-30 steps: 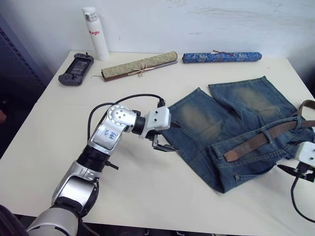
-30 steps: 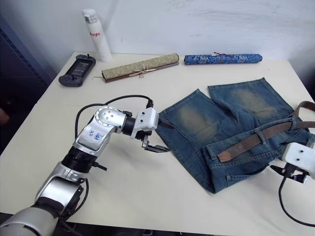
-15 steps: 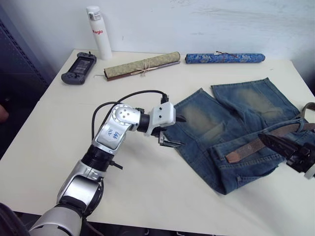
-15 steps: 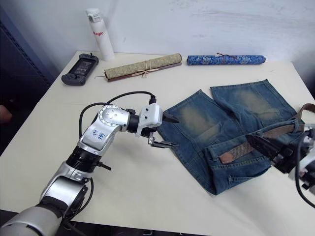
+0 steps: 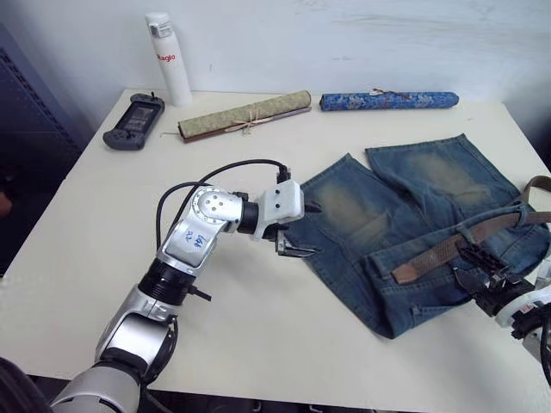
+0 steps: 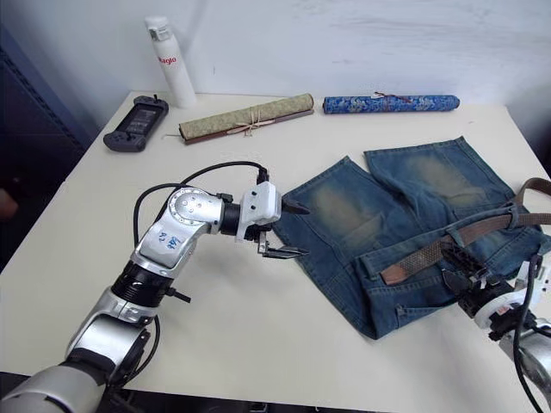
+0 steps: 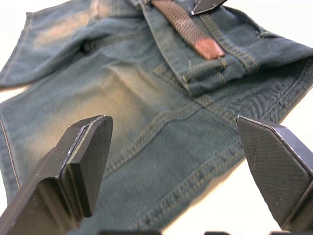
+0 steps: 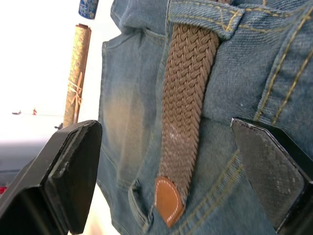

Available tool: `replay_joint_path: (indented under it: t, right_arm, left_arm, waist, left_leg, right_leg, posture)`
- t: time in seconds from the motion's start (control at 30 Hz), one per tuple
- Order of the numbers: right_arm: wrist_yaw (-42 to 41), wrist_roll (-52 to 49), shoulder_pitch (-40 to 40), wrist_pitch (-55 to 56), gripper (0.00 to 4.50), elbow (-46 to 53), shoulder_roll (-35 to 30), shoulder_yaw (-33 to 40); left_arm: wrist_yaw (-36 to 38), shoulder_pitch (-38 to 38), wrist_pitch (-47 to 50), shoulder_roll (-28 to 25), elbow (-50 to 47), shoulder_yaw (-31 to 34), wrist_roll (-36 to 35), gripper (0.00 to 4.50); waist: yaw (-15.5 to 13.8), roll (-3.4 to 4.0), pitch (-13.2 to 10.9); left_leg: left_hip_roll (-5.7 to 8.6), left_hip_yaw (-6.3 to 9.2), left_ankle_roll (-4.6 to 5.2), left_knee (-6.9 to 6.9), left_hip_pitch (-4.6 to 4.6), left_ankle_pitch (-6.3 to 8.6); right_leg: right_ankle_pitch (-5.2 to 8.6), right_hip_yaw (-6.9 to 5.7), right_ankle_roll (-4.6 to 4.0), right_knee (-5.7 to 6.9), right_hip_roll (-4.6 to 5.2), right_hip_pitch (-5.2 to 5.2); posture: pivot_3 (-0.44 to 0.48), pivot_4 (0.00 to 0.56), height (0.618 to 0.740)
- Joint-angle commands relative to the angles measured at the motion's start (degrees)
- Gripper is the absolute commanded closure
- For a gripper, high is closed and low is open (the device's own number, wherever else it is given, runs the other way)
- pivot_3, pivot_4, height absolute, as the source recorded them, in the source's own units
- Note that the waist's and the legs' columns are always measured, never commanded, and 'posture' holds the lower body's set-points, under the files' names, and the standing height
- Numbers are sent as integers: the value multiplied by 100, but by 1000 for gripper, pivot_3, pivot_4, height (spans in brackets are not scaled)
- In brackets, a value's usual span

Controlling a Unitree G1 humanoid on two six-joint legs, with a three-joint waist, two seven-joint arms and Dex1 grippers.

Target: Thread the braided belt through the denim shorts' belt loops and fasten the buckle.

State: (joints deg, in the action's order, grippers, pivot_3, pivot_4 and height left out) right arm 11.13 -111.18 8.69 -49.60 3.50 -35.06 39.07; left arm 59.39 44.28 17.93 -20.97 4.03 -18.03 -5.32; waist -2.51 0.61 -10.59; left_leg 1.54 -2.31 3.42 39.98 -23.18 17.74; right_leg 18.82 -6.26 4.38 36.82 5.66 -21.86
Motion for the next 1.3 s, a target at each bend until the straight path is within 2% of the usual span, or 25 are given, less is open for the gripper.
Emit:
replay_joint_path:
  t: [0.03, 0.33, 0.73, 0.9, 1.13, 1.3]
  right_arm:
    - [-245, 162, -213, 74, 25, -322, -85, 12]
    - [-536, -56, -520, -86, 25, -434, -146, 69]
    - [-491, 238, -608, -105, 25, -251, -2, -247]
    - [-660, 387, -761, -57, 25, -491, 62, -296]
    - [-866, -31, -873, -127, 25, -346, 168, -216]
    - [-1040, 179, -832, -196, 25, -351, 216, -373]
  left_arm:
    - [-65, 39, 4, -17, -293, 69, -43, 0]
    - [-96, 68, 4, -94, -277, 86, -23, 0]
    - [-100, 64, 7, -135, -279, 82, -15, 0]
    - [-108, 83, -3, -118, -261, 54, -20, 0]
    - [-84, 128, -67, -175, -228, 9, 64, 0]
    - [-81, 149, -48, -160, -230, 28, 45, 0]
  waist:
    - [3, 0, 0]
    - [29, 1, 0]
    - [98, 1, 0]
    - [97, 1, 0]
    - [98, 2, 0]
    - [99, 2, -1]
  left_leg:
    - [0, 0, 1, 0, 0, 1]
    - [0, 0, 3, -1, 0, 2]
    - [0, 0, 5, -3, -1, 3]
    - [0, 0, 5, -3, -2, 3]
    - [0, 0, 6, -3, -2, 3]
    - [0, 0, 6, -4, -4, 4]
  right_leg:
    - [0, 1, 0, -1, 0, 0]
    - [0, 1, 0, 0, 0, -1]
    - [0, 1, 0, -2, 2, -2]
    - [0, 1, 0, -4, 3, -3]
    - [0, 1, 0, -4, 2, -4]
    - [0, 1, 0, -5, 3, -5]
  posture:
    - [0, 150, 686]
    - [0, 150, 686]
    - [0, 150, 686]
    - [0, 150, 686]
    - [0, 150, 686]
    - [0, 150, 686]
